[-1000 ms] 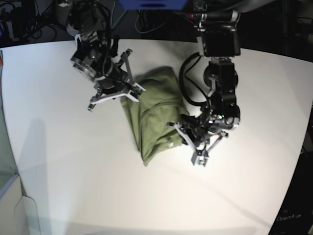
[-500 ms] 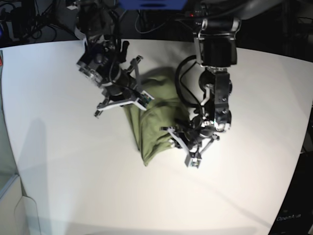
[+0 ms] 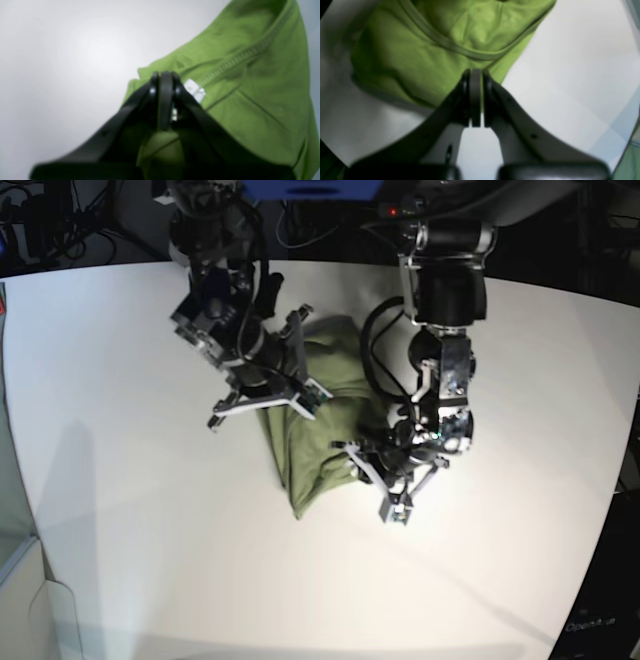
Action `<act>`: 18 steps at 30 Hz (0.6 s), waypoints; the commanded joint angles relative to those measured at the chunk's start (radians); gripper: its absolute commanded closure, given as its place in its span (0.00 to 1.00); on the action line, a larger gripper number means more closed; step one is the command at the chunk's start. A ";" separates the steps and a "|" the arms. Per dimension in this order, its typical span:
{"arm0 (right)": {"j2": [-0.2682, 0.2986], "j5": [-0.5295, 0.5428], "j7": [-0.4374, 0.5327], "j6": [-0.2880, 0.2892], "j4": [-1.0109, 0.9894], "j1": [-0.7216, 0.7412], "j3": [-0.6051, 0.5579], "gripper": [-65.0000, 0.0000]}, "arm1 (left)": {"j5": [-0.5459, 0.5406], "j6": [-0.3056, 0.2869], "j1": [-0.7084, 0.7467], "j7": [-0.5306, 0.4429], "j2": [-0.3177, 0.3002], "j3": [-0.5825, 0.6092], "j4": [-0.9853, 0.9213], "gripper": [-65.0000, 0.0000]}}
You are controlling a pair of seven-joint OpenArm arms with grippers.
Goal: Fold the T-shirt properly
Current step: 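Grasp the bundle with both grippers and rotate it upright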
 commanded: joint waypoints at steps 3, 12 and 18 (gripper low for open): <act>-0.006 0.007 0.071 -0.001 -0.014 0.007 0.001 1.00 | -0.011 -0.003 -0.027 -0.019 0.003 0.002 0.015 0.99; 0.011 0.007 0.148 -0.001 -0.135 0.032 0.029 1.00 | -0.011 -0.003 -0.026 -0.019 -0.013 0.002 0.015 0.99; 0.017 0.007 0.182 -0.001 -0.184 0.058 0.082 1.00 | -0.011 -0.003 -0.030 -0.031 -0.024 0.002 0.000 0.99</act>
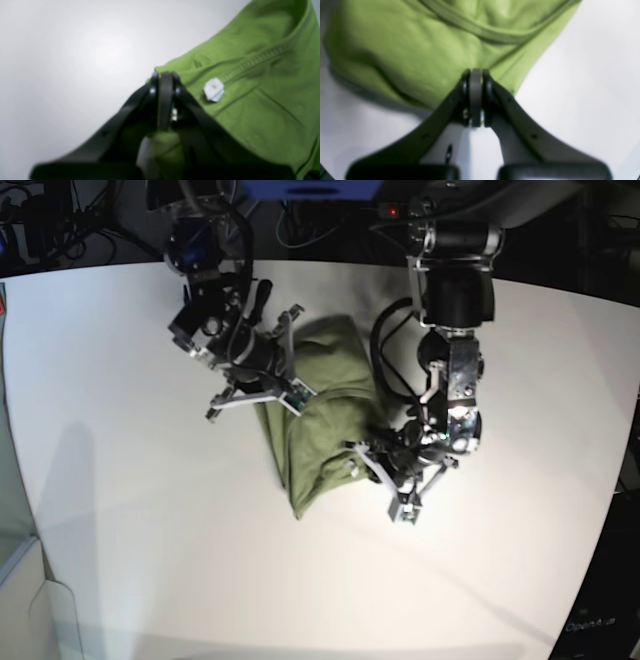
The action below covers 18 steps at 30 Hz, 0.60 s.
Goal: Fold the T-shirt properly
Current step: 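Grasp the bundle with both grippers and rotate it upright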
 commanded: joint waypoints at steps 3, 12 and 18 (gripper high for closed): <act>0.018 0.008 0.028 -0.001 0.019 0.023 0.001 1.00 | -0.010 -0.003 -0.040 -0.081 0.004 0.002 -0.039 0.99; 0.080 0.008 0.030 -0.001 0.017 0.023 0.003 1.00 | -0.010 -0.003 -0.077 -0.204 0.002 0.002 -0.204 0.99; 0.103 0.008 0.077 -0.001 -0.070 0.018 0.061 1.00 | -0.010 -0.003 -0.124 -0.225 0.002 0.002 -0.272 0.99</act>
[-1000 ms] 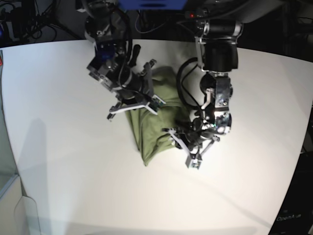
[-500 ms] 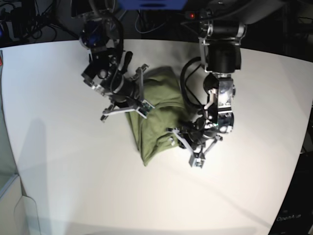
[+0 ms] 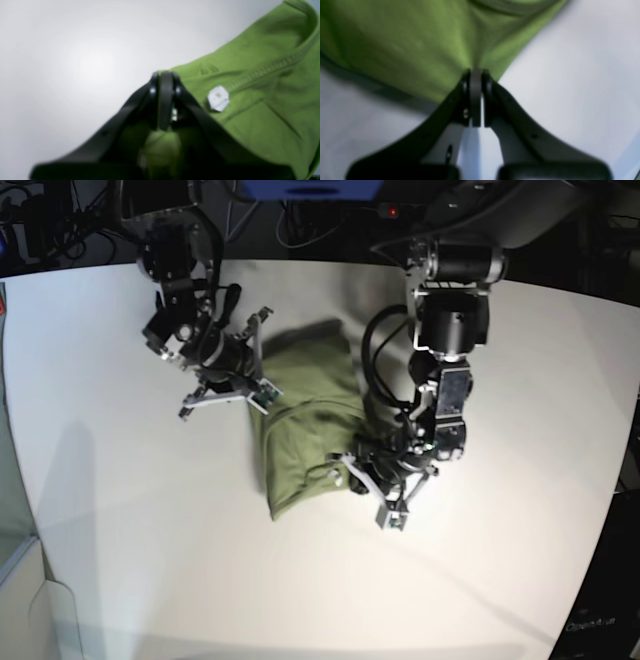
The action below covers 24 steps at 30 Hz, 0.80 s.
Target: Fold the T-shirt properly
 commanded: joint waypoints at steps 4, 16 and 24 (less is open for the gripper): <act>0.003 -0.009 0.046 -0.001 -0.004 -0.014 0.029 1.00 | 0.006 0.001 -0.032 0.000 0.006 0.002 0.003 0.99; 0.028 -0.011 0.040 -0.001 0.059 -0.032 0.029 1.00 | -0.003 -0.005 -0.029 0.009 0.001 -0.004 0.138 0.99; 0.025 -0.012 0.038 -0.001 0.096 -0.058 0.072 1.00 | -0.003 -0.010 -0.022 0.146 0.001 -0.004 0.404 0.99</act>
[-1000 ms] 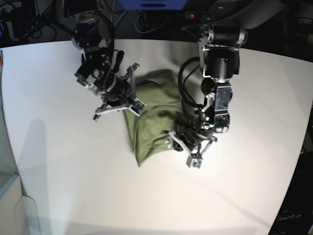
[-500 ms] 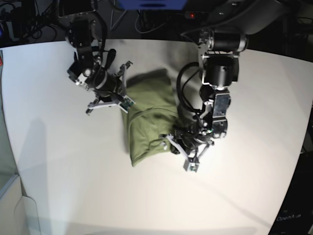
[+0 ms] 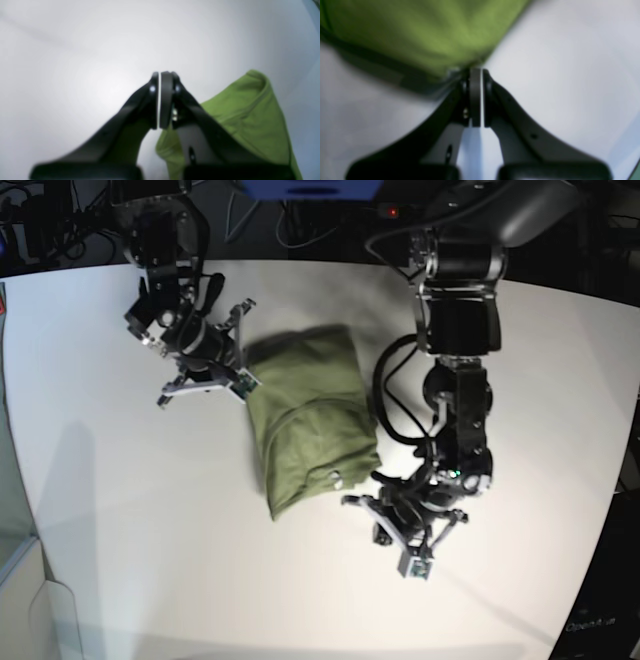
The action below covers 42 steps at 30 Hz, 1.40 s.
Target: Fold the T-shirt properly
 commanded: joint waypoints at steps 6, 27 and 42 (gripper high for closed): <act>0.007 0.006 0.016 -0.001 0.142 -0.037 0.081 1.00 | -0.010 -0.006 0.133 0.215 -0.056 -0.001 0.354 0.99; -0.102 0.004 0.026 -0.001 0.243 -0.302 0.414 1.00 | -0.001 -0.257 0.733 0.287 -0.239 -0.177 0.785 0.99; -0.200 0.182 0.257 -0.001 0.237 -0.551 0.712 1.00 | -0.001 -0.314 0.954 0.226 -0.256 -0.186 0.786 0.99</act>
